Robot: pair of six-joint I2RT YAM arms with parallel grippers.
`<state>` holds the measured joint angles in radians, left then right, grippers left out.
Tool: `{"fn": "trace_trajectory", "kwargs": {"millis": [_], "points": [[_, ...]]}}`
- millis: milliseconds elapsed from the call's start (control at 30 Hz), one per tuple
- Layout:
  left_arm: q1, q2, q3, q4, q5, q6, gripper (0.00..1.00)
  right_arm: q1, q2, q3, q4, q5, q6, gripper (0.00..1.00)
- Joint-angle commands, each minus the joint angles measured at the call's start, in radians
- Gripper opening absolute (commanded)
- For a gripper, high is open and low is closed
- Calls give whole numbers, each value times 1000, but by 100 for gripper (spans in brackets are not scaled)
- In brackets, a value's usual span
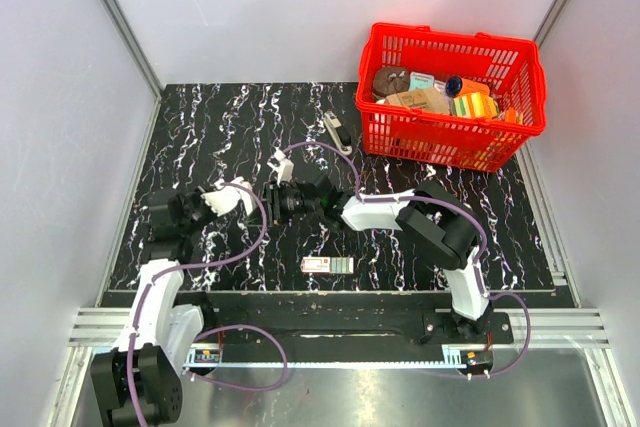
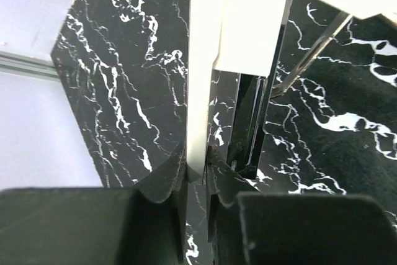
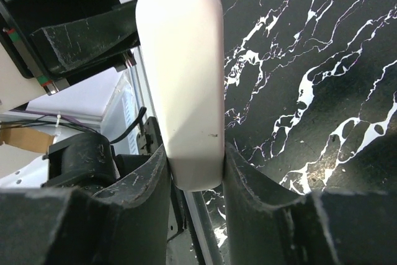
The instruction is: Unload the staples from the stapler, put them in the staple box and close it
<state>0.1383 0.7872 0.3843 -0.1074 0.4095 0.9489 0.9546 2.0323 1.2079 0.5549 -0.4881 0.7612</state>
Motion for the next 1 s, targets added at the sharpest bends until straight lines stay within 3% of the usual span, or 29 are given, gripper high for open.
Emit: {"fn": "trace_trajectory", "kwargs": {"millis": [0,300,433,533,667,867,967], "points": [[3,-5,-30,169,-101,174,0,4,-23,27,66,-52,27,0],[1,-35,-105,244,-110,255,0,4,-24,13,62,-60,18,0],[-14,-45,-87,175,-103,242,1,4,-18,25,66,-53,27,0],[-55,-17,20,-59,-52,162,9,4,-11,65,56,-43,30,0],[-72,50,161,-352,139,-33,29,4,-7,125,47,-12,36,0],[-78,107,228,-468,293,-176,44,4,-3,209,-41,58,29,0],[-77,133,269,-476,287,-255,65,4,6,252,-134,95,1,0]]}}
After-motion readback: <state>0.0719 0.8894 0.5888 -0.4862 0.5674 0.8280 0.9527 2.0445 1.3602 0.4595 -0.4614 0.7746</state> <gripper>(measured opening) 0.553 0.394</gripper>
